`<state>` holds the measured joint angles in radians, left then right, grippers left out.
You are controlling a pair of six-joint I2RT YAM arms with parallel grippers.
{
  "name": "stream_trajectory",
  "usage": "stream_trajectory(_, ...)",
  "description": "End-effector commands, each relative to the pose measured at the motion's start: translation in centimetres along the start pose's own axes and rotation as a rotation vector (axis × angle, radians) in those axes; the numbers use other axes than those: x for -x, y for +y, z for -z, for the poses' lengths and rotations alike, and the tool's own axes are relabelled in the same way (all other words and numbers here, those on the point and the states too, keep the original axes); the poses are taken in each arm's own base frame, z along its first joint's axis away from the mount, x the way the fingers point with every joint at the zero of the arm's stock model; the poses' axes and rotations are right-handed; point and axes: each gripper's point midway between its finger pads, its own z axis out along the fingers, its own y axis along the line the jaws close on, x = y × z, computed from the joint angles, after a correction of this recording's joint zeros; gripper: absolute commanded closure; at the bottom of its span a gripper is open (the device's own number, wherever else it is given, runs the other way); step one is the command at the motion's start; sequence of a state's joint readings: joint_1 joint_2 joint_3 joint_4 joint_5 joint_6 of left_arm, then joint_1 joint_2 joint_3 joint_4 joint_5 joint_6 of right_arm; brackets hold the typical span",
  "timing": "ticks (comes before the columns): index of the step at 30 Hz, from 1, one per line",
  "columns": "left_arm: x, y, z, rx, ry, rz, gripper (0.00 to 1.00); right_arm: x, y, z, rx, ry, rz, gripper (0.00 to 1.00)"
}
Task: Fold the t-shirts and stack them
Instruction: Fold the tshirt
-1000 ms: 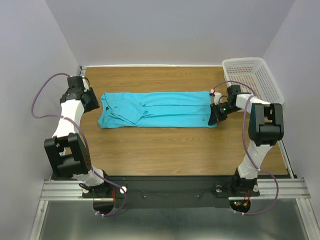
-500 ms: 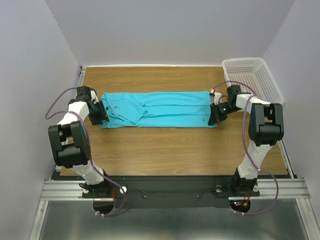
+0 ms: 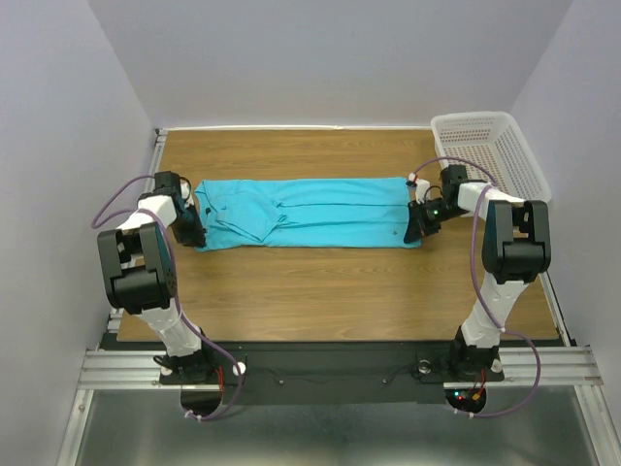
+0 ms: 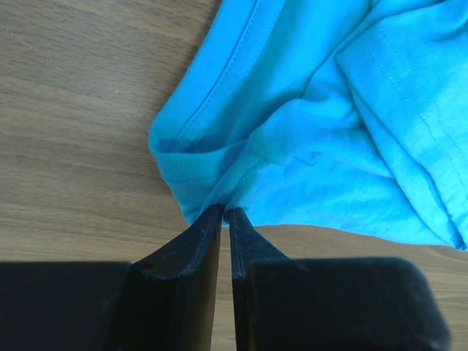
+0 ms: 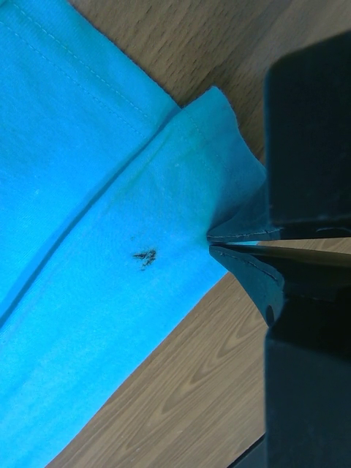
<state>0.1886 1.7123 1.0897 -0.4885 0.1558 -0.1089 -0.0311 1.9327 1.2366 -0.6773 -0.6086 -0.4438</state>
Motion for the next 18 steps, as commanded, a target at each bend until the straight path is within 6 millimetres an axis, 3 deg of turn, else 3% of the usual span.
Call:
stream_trajectory(1,0.9,0.1,0.3,0.025,-0.010,-0.037,0.79,-0.6,-2.6,-0.4,-0.111,0.043,0.034,0.88)
stream_trajectory(3,0.9,0.2,0.1,0.034,-0.005,-0.047,0.86,-0.5,-2.6,-0.4,-0.113,0.043,0.032,0.88)
stream_trajectory(5,1.3,0.2,0.3,0.038,-0.008,-0.055,1.00,-0.5,-2.6,-0.4,-0.111,0.043,0.034,0.88)
stream_trajectory(13,5.2,1.3,2.9,0.165,-0.093,-0.100,1.00,-0.6,-2.6,-0.4,-0.114,0.046,0.033,0.88)
stream_trajectory(18,5.6,0.8,1.6,0.182,-0.059,-0.129,1.00,-0.8,-2.8,-0.6,-0.116,0.054,0.030,0.88)
